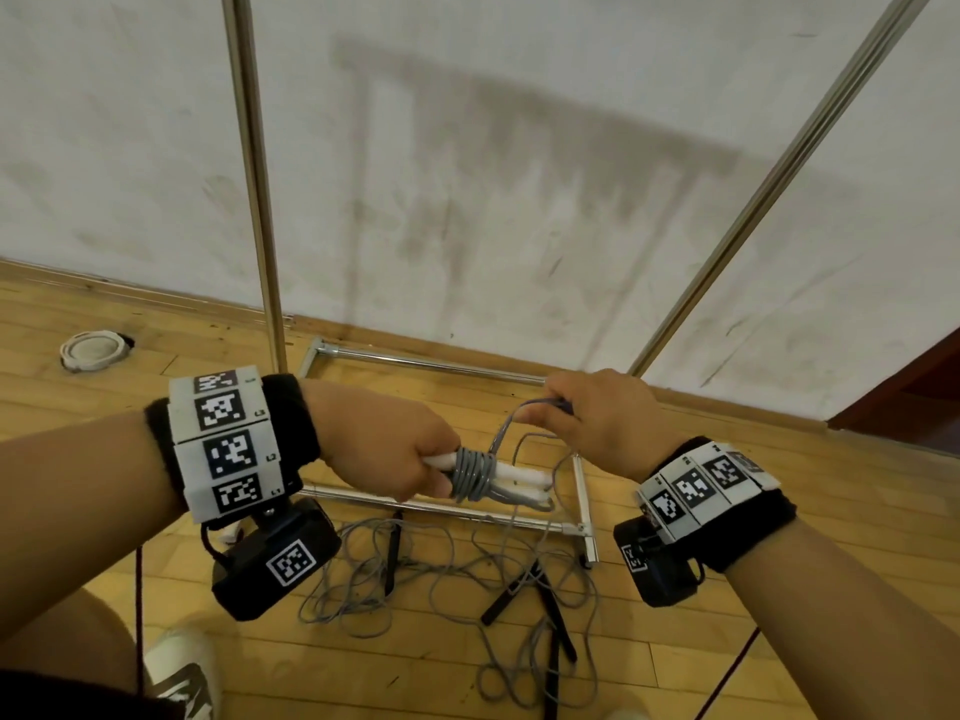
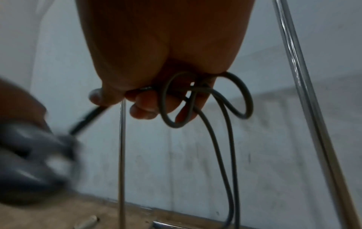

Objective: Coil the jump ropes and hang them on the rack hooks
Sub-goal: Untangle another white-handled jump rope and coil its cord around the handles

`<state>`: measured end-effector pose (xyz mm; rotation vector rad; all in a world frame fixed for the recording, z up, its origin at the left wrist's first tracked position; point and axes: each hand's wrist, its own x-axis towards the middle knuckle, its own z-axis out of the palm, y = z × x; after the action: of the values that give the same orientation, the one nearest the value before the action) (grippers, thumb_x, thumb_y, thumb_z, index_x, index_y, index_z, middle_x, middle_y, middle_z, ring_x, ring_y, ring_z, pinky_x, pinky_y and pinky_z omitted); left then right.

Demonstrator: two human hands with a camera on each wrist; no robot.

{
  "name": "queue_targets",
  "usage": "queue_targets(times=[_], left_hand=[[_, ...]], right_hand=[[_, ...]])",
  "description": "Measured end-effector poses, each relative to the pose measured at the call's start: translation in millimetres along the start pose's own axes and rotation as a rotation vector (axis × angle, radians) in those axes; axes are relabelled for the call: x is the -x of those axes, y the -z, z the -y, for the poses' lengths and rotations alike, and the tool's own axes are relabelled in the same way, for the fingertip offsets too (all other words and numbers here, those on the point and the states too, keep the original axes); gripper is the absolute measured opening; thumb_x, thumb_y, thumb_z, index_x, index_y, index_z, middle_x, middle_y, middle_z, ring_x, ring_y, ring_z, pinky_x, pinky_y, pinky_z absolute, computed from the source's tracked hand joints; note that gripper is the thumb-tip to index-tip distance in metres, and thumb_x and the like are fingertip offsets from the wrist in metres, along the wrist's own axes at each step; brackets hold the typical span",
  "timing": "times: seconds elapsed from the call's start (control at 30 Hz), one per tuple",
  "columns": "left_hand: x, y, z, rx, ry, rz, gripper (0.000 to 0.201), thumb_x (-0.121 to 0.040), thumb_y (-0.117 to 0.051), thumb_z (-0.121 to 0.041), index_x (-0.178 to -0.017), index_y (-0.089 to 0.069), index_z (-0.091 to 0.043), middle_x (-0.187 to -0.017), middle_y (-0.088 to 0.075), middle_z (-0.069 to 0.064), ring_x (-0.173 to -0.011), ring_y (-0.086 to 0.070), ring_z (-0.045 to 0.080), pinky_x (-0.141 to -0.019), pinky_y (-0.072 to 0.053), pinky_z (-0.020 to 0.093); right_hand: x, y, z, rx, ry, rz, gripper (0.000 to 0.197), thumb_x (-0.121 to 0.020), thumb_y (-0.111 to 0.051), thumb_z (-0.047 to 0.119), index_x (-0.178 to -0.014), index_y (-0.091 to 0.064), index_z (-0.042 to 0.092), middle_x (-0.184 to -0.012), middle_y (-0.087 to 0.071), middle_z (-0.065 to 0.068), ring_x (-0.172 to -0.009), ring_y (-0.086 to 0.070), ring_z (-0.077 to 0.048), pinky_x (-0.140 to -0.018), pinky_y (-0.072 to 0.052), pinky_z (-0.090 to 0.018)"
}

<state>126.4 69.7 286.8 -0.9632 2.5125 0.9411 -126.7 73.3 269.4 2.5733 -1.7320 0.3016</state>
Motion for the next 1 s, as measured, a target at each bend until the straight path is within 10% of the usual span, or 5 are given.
queue_targets(times=[0.27, 0.5, 0.83, 1.0], left_hand=[[-15, 10, 21, -0.031, 0.183, -0.257, 0.024, -0.103, -0.046, -0.034, -0.090, -0.056, -0.015, -0.086, -0.063, 0.008, -0.069, -0.052, 0.020, -0.074, -0.051, 0.044], [-10, 22, 22, 0.086, 0.118, -0.550, 0.021, -0.101, -0.051, -0.032, -0.089, -0.054, -0.015, -0.080, -0.062, 0.001, -0.068, -0.056, 0.018, -0.061, -0.043, 0.032], [7, 22, 10, 0.413, -0.087, -0.583, 0.020, -0.101, -0.053, -0.025, -0.084, -0.056, -0.016, -0.064, -0.061, -0.008, -0.056, -0.056, 0.008, -0.058, -0.048, 0.026], [10, 19, 11, 0.491, -0.125, -0.513, 0.020, -0.102, -0.051, -0.020, -0.083, -0.055, -0.013, -0.066, -0.061, -0.004, -0.056, -0.054, 0.012, -0.055, -0.043, 0.024]], right_hand=[[-7, 9, 21, -0.565, -0.016, -0.020, 0.035, -0.102, -0.045, 0.035, -0.069, -0.056, 0.032, -0.053, -0.054, 0.002, -0.048, -0.046, -0.007, -0.051, -0.040, -0.026], [-6, 1, 31, -1.014, -0.148, 0.200, 0.020, -0.096, -0.059, 0.010, -0.095, -0.056, -0.010, -0.078, -0.073, -0.017, -0.068, -0.071, -0.024, -0.068, -0.059, -0.031], [-2, -12, 34, -0.903, -0.041, 0.063, 0.040, -0.096, -0.042, 0.040, -0.081, -0.058, 0.006, -0.065, -0.065, -0.006, -0.061, -0.064, -0.015, -0.062, -0.052, -0.027], [5, -15, 31, -0.847, -0.019, 0.123, 0.016, -0.101, -0.049, 0.016, -0.089, -0.057, 0.009, -0.077, -0.065, -0.005, -0.072, -0.064, -0.013, -0.070, -0.053, -0.024]])
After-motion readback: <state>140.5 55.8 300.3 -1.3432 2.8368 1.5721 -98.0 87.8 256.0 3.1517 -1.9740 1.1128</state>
